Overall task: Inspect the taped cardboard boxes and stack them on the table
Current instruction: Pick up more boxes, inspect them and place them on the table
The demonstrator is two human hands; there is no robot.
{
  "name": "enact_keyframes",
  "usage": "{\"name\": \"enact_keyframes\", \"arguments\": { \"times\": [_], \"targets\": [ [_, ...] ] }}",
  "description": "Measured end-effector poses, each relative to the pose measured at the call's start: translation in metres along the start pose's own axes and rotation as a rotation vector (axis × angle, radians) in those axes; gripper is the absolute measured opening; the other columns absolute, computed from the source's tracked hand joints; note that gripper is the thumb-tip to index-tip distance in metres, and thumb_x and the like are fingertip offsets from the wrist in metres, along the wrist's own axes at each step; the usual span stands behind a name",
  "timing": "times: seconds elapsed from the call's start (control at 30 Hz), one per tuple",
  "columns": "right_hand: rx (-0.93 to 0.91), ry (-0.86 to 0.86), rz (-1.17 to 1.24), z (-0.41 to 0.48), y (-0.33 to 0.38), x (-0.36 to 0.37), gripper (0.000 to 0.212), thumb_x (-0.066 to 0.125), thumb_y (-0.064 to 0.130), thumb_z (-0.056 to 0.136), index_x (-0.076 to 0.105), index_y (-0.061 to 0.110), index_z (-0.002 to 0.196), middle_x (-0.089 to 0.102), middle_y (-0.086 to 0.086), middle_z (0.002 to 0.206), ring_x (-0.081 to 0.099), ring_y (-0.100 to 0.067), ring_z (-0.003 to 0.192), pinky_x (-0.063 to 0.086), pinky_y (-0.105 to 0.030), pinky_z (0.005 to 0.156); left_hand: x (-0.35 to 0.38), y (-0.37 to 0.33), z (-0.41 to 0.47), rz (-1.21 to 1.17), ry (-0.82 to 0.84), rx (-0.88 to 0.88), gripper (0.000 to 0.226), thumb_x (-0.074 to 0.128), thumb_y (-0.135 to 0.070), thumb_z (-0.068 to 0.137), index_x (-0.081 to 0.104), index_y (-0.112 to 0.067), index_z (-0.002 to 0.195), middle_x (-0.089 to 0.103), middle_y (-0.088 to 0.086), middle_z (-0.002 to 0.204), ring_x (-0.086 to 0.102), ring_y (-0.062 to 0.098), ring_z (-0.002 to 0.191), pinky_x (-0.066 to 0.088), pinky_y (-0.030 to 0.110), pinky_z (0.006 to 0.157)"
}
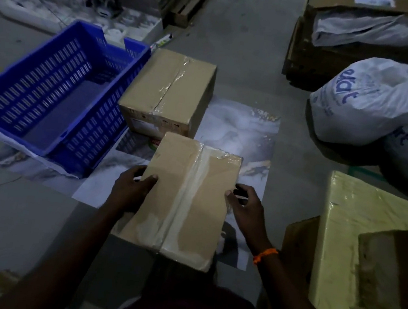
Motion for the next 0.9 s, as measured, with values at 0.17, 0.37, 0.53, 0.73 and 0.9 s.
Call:
{"name": "enact_keyframes", "arguments": {
  "times": [0.17, 0.37, 0.53, 0.73, 0.9],
  "targets": [
    [0.021, 0.113, 0.044, 0.04, 0.007, 0.007, 0.044, 0.073, 0.036, 0.096, 0.061, 0.024, 0.137, 0.068, 0.005, 0.129, 0.066, -0.011, 0.113, 0.049, -0.012, 0.082, 0.029, -0.051, 0.026, -0.126, 0.106, -0.078, 0.046, 0.068, -0.031, 0.095, 0.054, -0.025, 0.138, 0.06, 0.001, 0.124, 0.06, 0.023, 0.112, 0.06, 0.043, 0.08],
    [0.001, 0.139, 0.131, 0.051, 0.011, -0.01, 0.049, 0.072, 0.05, 0.092, 0.057, 0.047, 0.139, 0.072, 0.016, 0.122, 0.068, -0.005, 0.111, 0.059, -0.039, 0.097, 0.055, -0.096, 0.017, -0.222, 0.023, -0.047, 0.041, 0.067, -0.03, 0.097, 0.055, -0.032, 0.136, 0.058, -0.011, 0.116, 0.059, 0.015, 0.108, 0.058, 0.046, 0.087],
    [-0.128, -0.018, 0.188, 0.054, 0.057, -0.061, 0.065, 0.072, 0.036, 0.096, 0.045, 0.033, 0.155, 0.068, 0.012, 0.134, 0.064, -0.001, 0.121, 0.054, -0.018, 0.096, 0.063, -0.14, -0.024, -0.422, -0.017, 0.14, 0.03, 0.063, -0.026, 0.099, 0.06, -0.036, 0.127, 0.067, -0.013, 0.118, 0.067, -0.003, 0.098, 0.057, 0.024, 0.074],
    [-0.321, -0.109, 0.331, 0.041, 0.125, -0.105, 0.055, 0.061, 0.042, 0.1, 0.049, 0.029, 0.152, 0.064, 0.009, 0.141, 0.06, -0.008, 0.13, 0.049, -0.037, 0.109, 0.052, -0.143, -0.065, -0.673, -0.121, 0.197, 0.039, 0.058, -0.029, 0.101, 0.057, -0.022, 0.139, 0.066, -0.008, 0.133, 0.062, 0.01, 0.124, 0.052, 0.035, 0.096],
    [-0.337, -0.164, 0.455, 0.018, 0.116, -0.125, 0.038, 0.052, 0.049, 0.103, 0.061, 0.031, 0.136, 0.066, 0.0, 0.136, 0.061, -0.024, 0.13, 0.047, -0.063, 0.108, 0.054, -0.12, -0.096, -0.732, -0.191, 0.145, 0.022, 0.05, -0.023, 0.106, 0.064, -0.015, 0.122, 0.071, -0.004, 0.122, 0.065, 0.013, 0.12, 0.055, 0.032, 0.091]
  ]
}}
Point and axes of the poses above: each hand's wrist, its own z-axis towards the middle knuckle, its own x-axis out of the palm, y = z × x, the point moved 10 cm from there along z, towards the middle knuckle
